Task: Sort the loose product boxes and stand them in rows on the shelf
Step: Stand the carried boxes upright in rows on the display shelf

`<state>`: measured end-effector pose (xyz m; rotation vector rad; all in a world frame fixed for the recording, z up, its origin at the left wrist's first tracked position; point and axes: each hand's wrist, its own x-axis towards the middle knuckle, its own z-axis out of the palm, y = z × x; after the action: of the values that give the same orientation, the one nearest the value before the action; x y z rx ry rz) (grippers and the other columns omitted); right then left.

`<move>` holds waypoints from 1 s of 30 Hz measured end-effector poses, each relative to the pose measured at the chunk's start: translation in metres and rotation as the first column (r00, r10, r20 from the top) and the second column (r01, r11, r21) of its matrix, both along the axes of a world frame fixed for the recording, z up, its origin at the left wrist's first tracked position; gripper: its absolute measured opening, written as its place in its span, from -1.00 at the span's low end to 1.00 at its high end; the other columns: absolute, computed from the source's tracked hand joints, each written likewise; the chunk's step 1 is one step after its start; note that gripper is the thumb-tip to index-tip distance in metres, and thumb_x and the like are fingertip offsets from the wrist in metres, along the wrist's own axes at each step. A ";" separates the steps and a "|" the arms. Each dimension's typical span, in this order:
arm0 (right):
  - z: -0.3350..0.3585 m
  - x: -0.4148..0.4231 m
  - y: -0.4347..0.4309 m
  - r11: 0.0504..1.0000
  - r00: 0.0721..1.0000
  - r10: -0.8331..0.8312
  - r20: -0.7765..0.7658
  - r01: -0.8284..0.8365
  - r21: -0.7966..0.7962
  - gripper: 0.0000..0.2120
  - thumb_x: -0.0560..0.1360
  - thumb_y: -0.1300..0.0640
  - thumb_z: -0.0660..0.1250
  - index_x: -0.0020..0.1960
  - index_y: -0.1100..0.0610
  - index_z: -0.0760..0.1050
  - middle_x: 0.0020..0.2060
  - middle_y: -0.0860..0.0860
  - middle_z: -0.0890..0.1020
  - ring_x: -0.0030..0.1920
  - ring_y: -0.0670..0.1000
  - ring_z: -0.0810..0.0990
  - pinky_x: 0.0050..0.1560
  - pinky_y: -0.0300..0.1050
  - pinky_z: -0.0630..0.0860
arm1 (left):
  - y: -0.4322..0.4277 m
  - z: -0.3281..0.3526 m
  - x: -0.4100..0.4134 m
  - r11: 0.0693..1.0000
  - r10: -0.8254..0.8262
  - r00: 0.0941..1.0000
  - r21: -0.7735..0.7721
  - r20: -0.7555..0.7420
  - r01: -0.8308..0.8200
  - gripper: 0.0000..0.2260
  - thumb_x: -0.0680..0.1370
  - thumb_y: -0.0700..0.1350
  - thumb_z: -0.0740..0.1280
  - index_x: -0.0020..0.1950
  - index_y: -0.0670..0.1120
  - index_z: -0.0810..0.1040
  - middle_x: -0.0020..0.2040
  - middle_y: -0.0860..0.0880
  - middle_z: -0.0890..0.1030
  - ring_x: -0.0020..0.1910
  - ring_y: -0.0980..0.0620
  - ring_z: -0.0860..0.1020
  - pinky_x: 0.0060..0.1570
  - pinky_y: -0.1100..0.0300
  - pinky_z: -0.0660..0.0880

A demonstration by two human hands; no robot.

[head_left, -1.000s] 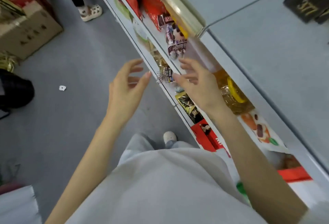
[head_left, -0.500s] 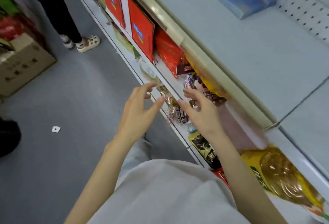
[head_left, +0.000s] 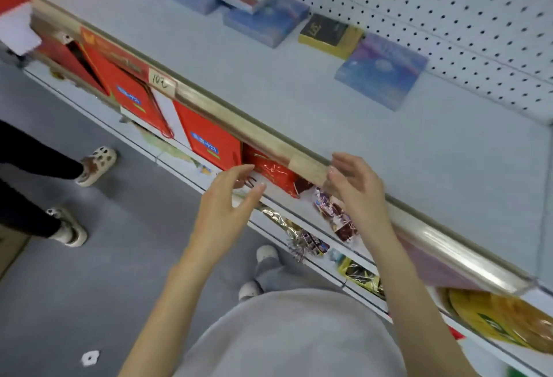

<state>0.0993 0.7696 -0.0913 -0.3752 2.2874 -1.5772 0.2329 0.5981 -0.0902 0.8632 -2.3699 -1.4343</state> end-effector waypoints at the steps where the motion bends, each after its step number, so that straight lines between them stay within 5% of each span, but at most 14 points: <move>1: 0.000 -0.010 -0.005 0.999 0.999 -0.035 -0.006 0.035 0.007 -0.74 0.54 0.05 0.34 0.22 -0.06 0.50 0.14 -0.17 0.58 0.07 -0.22 0.59 0.16 -0.11 0.55 | -0.006 0.000 -0.008 1.000 -0.018 1.000 -0.007 -0.003 0.018 -0.71 0.53 0.08 0.33 0.24 0.11 0.52 0.13 0.16 0.55 0.13 0.26 0.49 0.13 0.31 0.39; 5: 0.004 -0.064 -0.021 0.977 0.973 -0.214 -0.088 0.213 -0.027 -0.79 0.53 0.09 0.35 0.16 -0.03 0.52 0.10 -0.10 0.60 0.04 -0.06 0.62 0.15 0.02 0.56 | -0.036 -0.005 -0.041 0.996 -0.069 0.998 -0.062 -0.007 0.068 -0.69 0.53 0.12 0.32 0.25 0.07 0.53 0.12 0.14 0.55 0.12 0.23 0.50 0.16 0.28 0.40; 9: 0.005 -0.125 -0.023 0.937 0.919 -0.337 -0.204 0.349 0.028 -0.81 0.56 0.14 0.31 0.17 0.06 0.54 0.12 -0.09 0.58 0.12 -0.06 0.56 0.04 -0.47 0.41 | -0.065 -0.005 -0.080 0.988 -0.123 0.992 -0.098 -0.001 0.122 -0.68 0.52 0.11 0.31 0.24 0.06 0.52 0.13 0.10 0.55 0.14 0.14 0.51 0.16 0.20 0.42; 13: -0.011 -0.180 -0.030 0.893 0.886 -0.354 -0.300 0.415 0.172 -0.56 0.50 -0.03 0.31 0.32 0.13 0.48 0.29 0.10 0.49 0.32 0.12 0.42 0.33 -0.16 0.26 | -0.084 0.003 -0.132 0.972 -0.186 0.982 -0.146 0.012 0.186 -0.67 0.55 0.05 0.31 0.30 0.08 0.46 0.21 0.10 0.50 0.14 0.16 0.49 0.14 0.16 0.45; 18: -0.035 -0.211 -0.045 0.775 0.801 -0.522 -0.293 0.589 0.228 -0.29 0.38 -0.31 0.24 0.39 0.10 0.39 0.37 0.14 0.41 0.37 0.16 0.34 0.39 -0.02 0.24 | -0.097 0.015 -0.208 0.896 -0.337 0.940 -0.286 0.059 0.339 -0.57 0.56 0.10 0.26 0.42 0.07 0.35 0.32 0.04 0.42 0.18 0.10 0.47 0.15 0.20 0.42; 23: -0.044 -0.220 -0.052 0.637 0.724 -0.592 -0.353 0.689 0.344 -0.22 0.39 -0.20 0.42 0.45 0.16 0.27 0.39 0.13 0.41 0.40 0.17 0.32 0.35 0.02 0.18 | -0.098 0.022 -0.281 0.822 -0.434 0.897 -0.372 0.081 0.431 -0.57 0.60 0.06 0.22 0.45 0.00 0.30 0.41 0.00 0.37 0.37 0.03 0.34 0.24 0.33 0.20; 30: -0.046 -0.225 -0.050 0.646 0.728 -0.572 -0.377 0.683 0.341 -0.27 0.40 -0.17 0.43 0.44 0.10 0.29 0.34 0.06 0.48 0.36 0.13 0.38 0.34 0.02 0.20 | -0.117 -0.014 -0.363 0.606 -0.588 0.779 -0.519 0.218 0.603 -0.51 0.63 0.06 0.14 0.53 -0.07 0.18 0.53 -0.15 0.19 0.51 -0.12 0.16 0.45 0.02 0.10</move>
<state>-0.1256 0.7200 -0.1369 0.4596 3.1026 -1.1895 -0.1304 0.4815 -0.1040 -0.1046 -3.0095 -0.7347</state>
